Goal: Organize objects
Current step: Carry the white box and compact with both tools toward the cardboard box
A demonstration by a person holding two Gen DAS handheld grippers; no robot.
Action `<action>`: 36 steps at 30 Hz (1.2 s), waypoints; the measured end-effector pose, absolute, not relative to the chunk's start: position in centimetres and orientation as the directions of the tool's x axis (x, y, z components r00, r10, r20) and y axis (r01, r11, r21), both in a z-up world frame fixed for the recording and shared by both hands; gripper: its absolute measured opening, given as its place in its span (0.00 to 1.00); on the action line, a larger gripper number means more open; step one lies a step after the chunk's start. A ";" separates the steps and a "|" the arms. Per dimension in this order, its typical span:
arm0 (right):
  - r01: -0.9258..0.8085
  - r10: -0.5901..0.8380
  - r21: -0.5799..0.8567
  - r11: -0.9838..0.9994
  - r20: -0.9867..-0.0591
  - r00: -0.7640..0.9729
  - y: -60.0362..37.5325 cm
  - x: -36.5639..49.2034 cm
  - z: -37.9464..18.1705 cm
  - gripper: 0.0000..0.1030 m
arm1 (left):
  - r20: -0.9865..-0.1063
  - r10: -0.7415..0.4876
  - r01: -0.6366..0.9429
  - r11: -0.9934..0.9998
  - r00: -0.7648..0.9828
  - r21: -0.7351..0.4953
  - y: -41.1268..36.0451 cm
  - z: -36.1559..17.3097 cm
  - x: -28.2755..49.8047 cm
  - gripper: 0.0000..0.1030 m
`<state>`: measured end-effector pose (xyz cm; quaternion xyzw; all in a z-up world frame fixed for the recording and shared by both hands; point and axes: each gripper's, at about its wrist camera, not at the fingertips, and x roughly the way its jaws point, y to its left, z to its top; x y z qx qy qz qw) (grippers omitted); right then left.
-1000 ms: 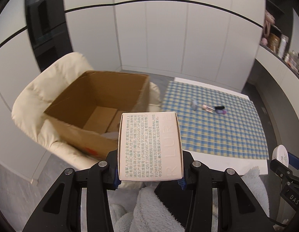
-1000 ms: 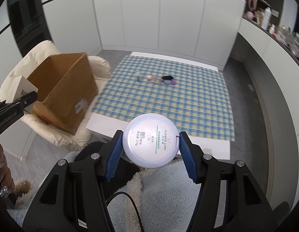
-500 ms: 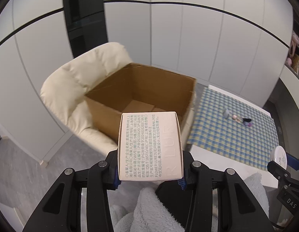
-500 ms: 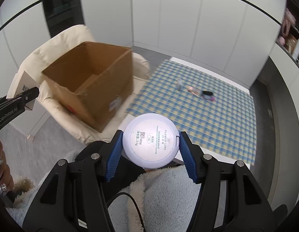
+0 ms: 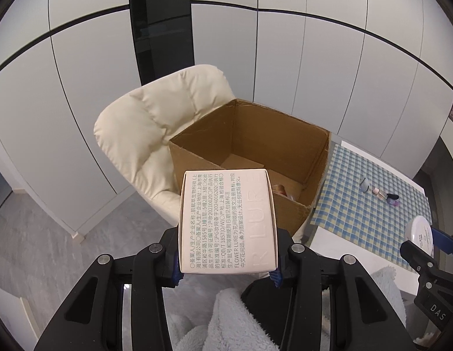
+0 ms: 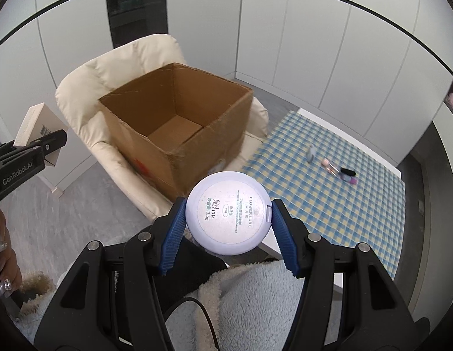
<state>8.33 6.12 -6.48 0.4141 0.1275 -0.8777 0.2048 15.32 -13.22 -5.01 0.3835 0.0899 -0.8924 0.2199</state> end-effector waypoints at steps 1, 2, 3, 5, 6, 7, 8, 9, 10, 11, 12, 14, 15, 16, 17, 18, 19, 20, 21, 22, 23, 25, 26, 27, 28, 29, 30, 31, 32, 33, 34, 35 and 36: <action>0.470 -0.257 -0.056 -0.881 -0.778 -0.573 5.7 8.3 -6.5 0.58 | -0.726 -0.322 0.460 -0.888 -0.608 0.008 -13.3 -5.0 15.2 0.43; 0.474 -0.259 -0.057 -0.879 -0.777 -0.573 5.5 8.3 -6.4 0.58 | -0.727 -0.321 0.459 -0.888 -0.607 0.009 -13.4 -5.1 15.1 0.43; 0.478 -0.261 -0.058 -0.876 -0.777 -0.573 5.4 8.3 -6.3 0.58 | -0.728 -0.319 0.457 -0.889 -0.607 0.009 -13.5 -5.1 15.0 0.43; 0.487 -0.265 -0.063 -0.871 -0.776 -0.573 4.8 8.3 -6.3 0.58 | -0.729 -0.316 0.456 -0.890 -0.607 0.006 -13.6 -5.2 14.7 0.43; 0.490 -0.265 -0.065 -0.869 -0.776 -0.573 4.6 8.2 -6.3 0.58 | -0.729 -0.314 0.455 -0.890 -0.608 0.004 -13.6 -5.2 14.6 0.43; 0.492 -0.265 -0.067 -0.868 -0.776 -0.572 4.4 8.0 -6.3 0.58 | -0.729 -0.312 0.454 -0.891 -0.610 0.002 -13.6 -5.2 14.4 0.43; 0.494 -0.265 -0.068 -0.867 -0.776 -0.572 4.2 7.9 -6.3 0.58 | -0.727 -0.312 0.453 -0.892 -0.611 0.001 -13.7 -5.2 14.1 0.43; 0.496 -0.266 -0.069 -0.865 -0.776 -0.572 4.1 7.8 -6.3 0.58 | -0.726 -0.311 0.453 -0.892 -0.613 0.000 -13.7 -5.2 13.9 0.43; 0.498 -0.267 -0.071 -0.864 -0.776 -0.572 3.9 7.7 -6.3 0.58 | -0.726 -0.310 0.452 -0.892 -0.614 -0.002 -13.8 -5.2 13.7 0.43; 0.502 -0.268 -0.072 -0.862 -0.775 -0.572 3.7 7.5 -6.3 0.58 | -0.726 -0.308 0.452 -0.892 -0.615 -0.005 -13.8 -5.3 13.4 0.43; 0.504 -0.269 -0.073 -0.861 -0.775 -0.572 3.6 7.4 -6.3 0.58 | -0.726 -0.306 0.452 -0.892 -0.616 -0.008 -13.9 -5.3 13.1 0.43; 0.508 -0.270 -0.078 -0.858 -0.774 -0.573 3.2 7.0 -6.3 0.58 | -0.724 -0.304 0.451 -0.892 -0.619 -0.011 -14.0 -5.4 12.5 0.43; 0.509 -0.269 -0.080 -0.857 -0.774 -0.574 2.9 6.7 -6.4 0.58 | -0.724 -0.304 0.451 -0.893 -0.620 -0.011 -14.1 -5.4 12.3 0.43; 0.510 -0.269 -0.080 -0.856 -0.774 -0.573 2.7 6.5 -6.4 0.58 | -0.723 -0.303 0.450 -0.893 -0.620 -0.012 -14.3 -5.5 11.8 0.43; 0.511 -0.269 -0.080 -0.856 -0.775 -0.571 2.5 6.3 -6.5 0.58 | -0.724 -0.303 0.450 -0.893 -0.620 -0.012 -14.4 -5.6 11.6 0.43; 0.512 -0.270 -0.079 -0.855 -0.776 -0.570 2.4 6.0 -6.5 0.58 | -0.724 -0.302 0.451 -0.892 -0.620 -0.014 -14.5 -5.7 11.2 0.43; 0.513 -0.270 -0.078 -0.855 -0.777 -0.569 2.2 5.7 -6.6 0.58 | -0.725 -0.301 0.452 -0.892 -0.620 -0.016 -14.8 -5.8 10.9 0.43; 0.514 -0.271 -0.077 -0.854 -0.778 -0.567 1.9 5.3 -6.8 0.58 | -0.725 -0.301 0.454 -0.891 -0.619 -0.017 -14.9 -5.9 10.6 0.43; 0.515 -0.271 -0.077 -0.854 -0.779 -0.566 1.7 5.0 -6.8 0.58 | -0.727 -0.301 0.456 -0.890 -0.617 -0.019 -15.0 -6.0 10.3 0.43; 0.516 -0.270 -0.078 -0.853 -0.780 -0.565 1.5 4.6 -7.0 0.58 | -0.729 -0.300 0.458 -0.889 -0.615 -0.021 -15.2 -6.2 9.8 0.43; 0.517 -0.269 -0.079 -0.853 -0.781 -0.564 1.2 4.2 -7.2 0.58 | -0.732 -0.299 0.460 -0.888 -0.612 -0.021 -15.3 -6.4 9.4 0.43; 0.518 -0.267 -0.081 -0.851 -0.783 -0.562 0.7 3.3 -7.5 0.58 | -0.735 -0.299 0.463 -0.886 -0.609 -0.023 -15.7 -6.7 8.5 0.43; 0.520 -0.268 -0.081 -0.851 -0.784 -0.560 0.4 3.0 -7.7 0.58 | -0.736 -0.300 0.466 -0.885 -0.607 -0.023 -15.9 -6.9 8.0 0.43; 0.521 -0.269 -0.080 -0.850 -0.784 -0.559 0.0 2.5 -7.8 0.58 | -0.737 -0.303 0.469 -0.883 -0.604 -0.022 -16.1 -7.1 7.5 0.43; 0.523 -0.270 -0.079 -0.849 -0.785 -0.557 -0.2 2.1 -8.0 0.58 | -0.738 -0.305 0.473 -0.881 -0.602 -0.021 -16.5 -7.3 6.9 0.43; 0.525 -0.272 -0.077 -0.848 -0.786 -0.555 -0.6 1.5 -8.2 0.58 | -0.739 -0.307 0.476 -0.879 -0.600 -0.020 -16.7 -7.4 6.4 0.43; 0.526 -0.272 -0.076 -0.847 -0.787 -0.553 -0.9 1.1 -8.3 0.58 | -0.740 -0.309 0.479 -0.877 -0.597 -0.020 -16.9 -7.6 5.9 0.43; 0.527 -0.272 -0.077 -0.847 -0.788 -0.552 -1.1 0.6 -8.5 0.58 | -0.741 -0.310 0.482 -0.876 -0.596 -0.020 -16.9 -7.7 5.6 0.43; 0.528 -0.272 -0.078 -0.846 -0.788 -0.552 -1.5 -0.1 -8.7 0.58 | -0.742 -0.311 0.487 -0.873 -0.593 -0.023 -17.2 -7.9 5.1 0.43; 0.529 -0.272 -0.078 -0.845 -0.789 -0.551 -1.8 -0.6 -8.8 0.58 | -0.743 -0.312 0.490 -0.871 -0.592 -0.024 -17.4 -8.1 4.7 0.43; 0.529 -0.272 -0.077 -0.845 -0.790 -0.549 -2.1 -0.9 -8.9 0.58 | -0.745 -0.314 0.493 -0.870 -0.589 -0.024 -17.7 -8.3 4.2 0.43; 0.532 -0.277 -0.071 -0.844 -0.792 -0.545 -2.3 -1.6 -9.1 0.58 | -0.746 -0.317 0.496 -0.868 -0.586 -0.021 -17.8 -8.5 3.7 0.43; 0.534 -0.279 -0.069 -0.842 -0.792 -0.542 -2.6 -1.9 -9.2 0.58 | -0.747 -0.319 0.498 -0.867 -0.583 -0.019 -18.0 -8.7 3.4 0.43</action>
